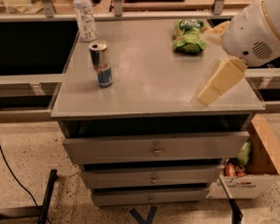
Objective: Move redbull can near blue plastic bottle
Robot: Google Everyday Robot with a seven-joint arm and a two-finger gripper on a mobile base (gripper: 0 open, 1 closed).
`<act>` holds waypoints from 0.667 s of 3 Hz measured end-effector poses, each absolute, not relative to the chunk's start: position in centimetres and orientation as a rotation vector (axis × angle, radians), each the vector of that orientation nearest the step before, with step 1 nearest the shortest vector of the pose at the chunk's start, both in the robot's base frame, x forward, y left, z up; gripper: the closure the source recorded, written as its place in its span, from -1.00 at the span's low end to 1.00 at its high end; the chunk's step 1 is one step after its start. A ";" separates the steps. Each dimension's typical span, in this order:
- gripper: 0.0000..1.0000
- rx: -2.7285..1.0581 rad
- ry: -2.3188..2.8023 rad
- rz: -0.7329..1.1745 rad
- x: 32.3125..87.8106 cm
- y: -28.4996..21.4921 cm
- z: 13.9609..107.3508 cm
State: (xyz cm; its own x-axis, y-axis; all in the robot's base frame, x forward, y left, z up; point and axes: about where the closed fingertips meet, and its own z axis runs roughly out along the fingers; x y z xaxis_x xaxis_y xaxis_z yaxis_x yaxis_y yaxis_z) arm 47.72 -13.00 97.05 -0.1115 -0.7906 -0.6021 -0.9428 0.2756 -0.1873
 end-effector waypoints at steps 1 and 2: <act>-1.00 -1.523 1.830 0.453 49.6 -9.4 96.7; -1.00 -1.487 1.728 0.567 51.6 -5.9 96.1</act>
Offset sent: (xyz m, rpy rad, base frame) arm 0.0666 0.1068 -0.0173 0.4057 -0.0389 0.1521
